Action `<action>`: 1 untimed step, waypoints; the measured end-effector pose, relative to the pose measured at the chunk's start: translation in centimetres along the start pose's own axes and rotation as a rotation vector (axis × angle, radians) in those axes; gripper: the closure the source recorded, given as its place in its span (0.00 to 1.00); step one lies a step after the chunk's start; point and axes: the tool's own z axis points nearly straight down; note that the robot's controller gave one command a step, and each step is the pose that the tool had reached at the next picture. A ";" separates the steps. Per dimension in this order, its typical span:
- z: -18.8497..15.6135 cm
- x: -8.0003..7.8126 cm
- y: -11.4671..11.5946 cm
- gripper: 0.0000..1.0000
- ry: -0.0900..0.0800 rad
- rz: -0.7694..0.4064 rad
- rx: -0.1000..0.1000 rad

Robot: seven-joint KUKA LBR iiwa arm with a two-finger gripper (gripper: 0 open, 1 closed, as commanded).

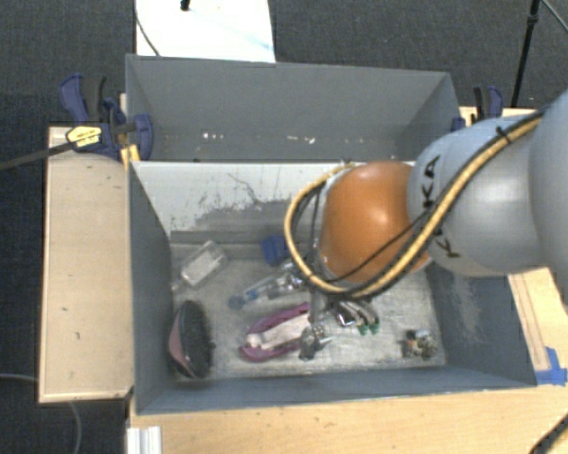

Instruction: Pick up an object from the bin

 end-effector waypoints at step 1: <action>4.4 -0.3 0.9 0.00 0.002 -0.123 -0.001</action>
Offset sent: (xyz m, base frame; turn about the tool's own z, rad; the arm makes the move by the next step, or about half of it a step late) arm -0.0008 0.0088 -0.0443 -0.1243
